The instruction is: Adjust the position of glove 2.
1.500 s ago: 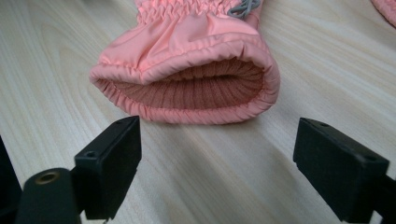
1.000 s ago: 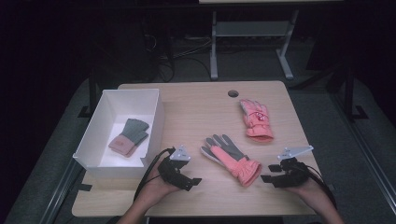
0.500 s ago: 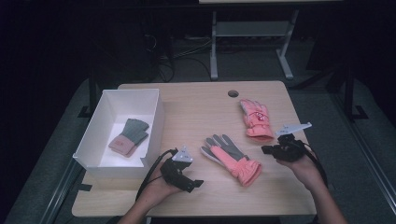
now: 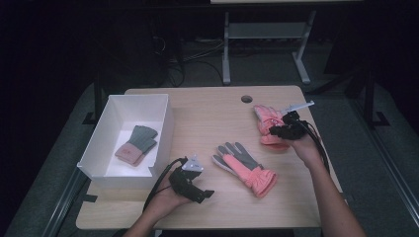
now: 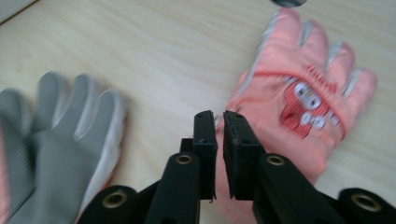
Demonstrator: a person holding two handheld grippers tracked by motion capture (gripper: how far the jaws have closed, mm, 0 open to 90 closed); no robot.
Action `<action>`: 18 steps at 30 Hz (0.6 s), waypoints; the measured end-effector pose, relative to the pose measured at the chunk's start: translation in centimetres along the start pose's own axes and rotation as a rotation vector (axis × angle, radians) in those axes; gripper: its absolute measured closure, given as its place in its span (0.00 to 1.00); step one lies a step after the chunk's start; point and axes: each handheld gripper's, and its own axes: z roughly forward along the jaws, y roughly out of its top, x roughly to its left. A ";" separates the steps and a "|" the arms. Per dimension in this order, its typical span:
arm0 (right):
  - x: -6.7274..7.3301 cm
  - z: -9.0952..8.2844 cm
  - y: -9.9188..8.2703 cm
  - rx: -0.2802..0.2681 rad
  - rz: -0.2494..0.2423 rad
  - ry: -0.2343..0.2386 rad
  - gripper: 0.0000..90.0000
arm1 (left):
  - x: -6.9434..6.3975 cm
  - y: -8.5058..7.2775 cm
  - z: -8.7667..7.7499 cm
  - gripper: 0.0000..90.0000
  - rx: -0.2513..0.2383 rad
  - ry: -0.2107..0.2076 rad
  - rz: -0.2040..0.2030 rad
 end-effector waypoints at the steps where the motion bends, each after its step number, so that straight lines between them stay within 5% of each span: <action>1: -0.3 0.3 0.4 -0.001 0.007 -0.013 0.95 | 0.0 0.0 0.0 0.15 -0.001 -0.003 -0.001; 8: -2.3 2.1 2.7 0.027 0.057 -0.055 1.00 | 0.1 0.0 0.1 0.16 0.008 -0.001 0.012; 18: -2.5 4.5 2.4 0.090 0.051 -0.035 1.00 | 0.2 0.0 0.0 0.16 0.003 0.003 0.004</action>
